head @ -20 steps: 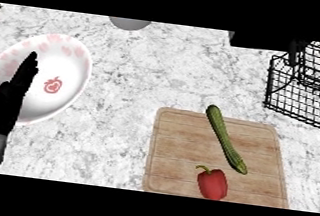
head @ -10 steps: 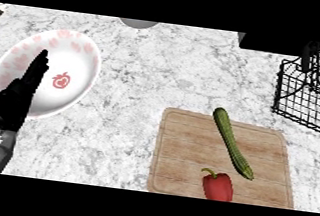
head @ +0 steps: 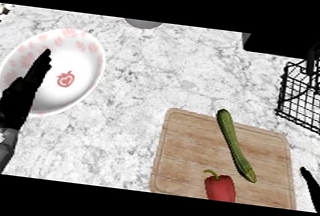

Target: Pick the bell pepper from the cutting board and place it in the tiered basket

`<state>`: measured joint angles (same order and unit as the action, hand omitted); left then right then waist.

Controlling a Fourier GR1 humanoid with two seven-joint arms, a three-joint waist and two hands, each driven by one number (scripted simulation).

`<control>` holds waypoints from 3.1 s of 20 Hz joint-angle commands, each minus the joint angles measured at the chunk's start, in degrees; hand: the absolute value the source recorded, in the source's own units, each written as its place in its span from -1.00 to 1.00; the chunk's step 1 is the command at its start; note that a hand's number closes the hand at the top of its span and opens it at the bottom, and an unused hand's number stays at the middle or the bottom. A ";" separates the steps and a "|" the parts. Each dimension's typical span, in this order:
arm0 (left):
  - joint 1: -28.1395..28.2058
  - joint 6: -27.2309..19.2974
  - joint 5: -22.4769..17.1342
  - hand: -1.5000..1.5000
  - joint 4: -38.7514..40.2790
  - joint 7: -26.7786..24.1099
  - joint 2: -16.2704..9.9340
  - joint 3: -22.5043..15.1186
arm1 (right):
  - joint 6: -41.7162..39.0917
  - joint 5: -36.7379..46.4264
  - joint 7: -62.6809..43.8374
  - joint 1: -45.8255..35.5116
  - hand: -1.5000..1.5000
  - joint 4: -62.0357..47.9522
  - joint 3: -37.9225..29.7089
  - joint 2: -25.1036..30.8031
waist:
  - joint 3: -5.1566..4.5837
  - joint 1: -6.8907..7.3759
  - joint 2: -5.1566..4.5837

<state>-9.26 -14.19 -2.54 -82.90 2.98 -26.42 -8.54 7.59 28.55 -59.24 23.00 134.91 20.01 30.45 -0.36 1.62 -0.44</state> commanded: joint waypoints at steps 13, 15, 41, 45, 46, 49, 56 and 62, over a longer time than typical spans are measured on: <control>1.52 0.29 1.35 0.00 0.44 -0.79 1.64 2.16 | -11.76 22.96 -22.59 -16.79 -1.00 -6.86 17.51 -13.34 | 0.23 -1.22 0.47; 1.22 0.19 2.87 0.00 -1.43 1.27 2.01 0.32 | -13.65 26.19 -23.58 -16.69 -1.00 -6.90 19.37 -14.97 | 0.23 -1.32 0.54; -3.61 2.89 4.71 0.00 5.85 -0.36 5.22 5.15 | -18.56 38.45 -7.96 -10.29 -1.00 -18.86 11.93 -30.36 | 0.34 -2.17 0.30; -0.14 1.85 6.39 0.00 1.83 -0.17 6.13 5.22 | -17.58 37.98 -11.31 -12.90 -1.00 -21.61 14.03 -30.40 | 0.35 -1.65 0.43; -0.25 3.83 5.53 0.00 -1.96 3.53 4.04 5.66 | -17.41 37.25 -9.95 -11.25 -1.00 -21.44 13.07 -30.41 | 0.37 -1.58 0.49; 0.51 5.28 4.28 0.00 1.73 -1.50 3.99 8.20 | -18.34 33.55 -6.83 -15.58 -1.00 -25.97 6.96 -30.42 | 0.36 -1.50 0.38; -1.84 7.29 5.65 0.00 4.68 -1.28 5.15 9.04 | -14.54 31.66 -10.11 -15.64 -1.00 -29.22 11.80 -30.43 | 0.34 -1.84 0.41; 0.84 4.86 7.93 0.00 -1.04 1.84 7.11 7.09 | -23.07 32.70 -5.94 -15.36 1.00 -30.80 15.56 -27.91 | 0.33 -1.52 0.53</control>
<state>-8.83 -9.17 4.85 -83.05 4.00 -19.66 -1.39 -8.37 59.84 -60.76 7.04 104.42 32.22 1.56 -0.46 0.07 0.47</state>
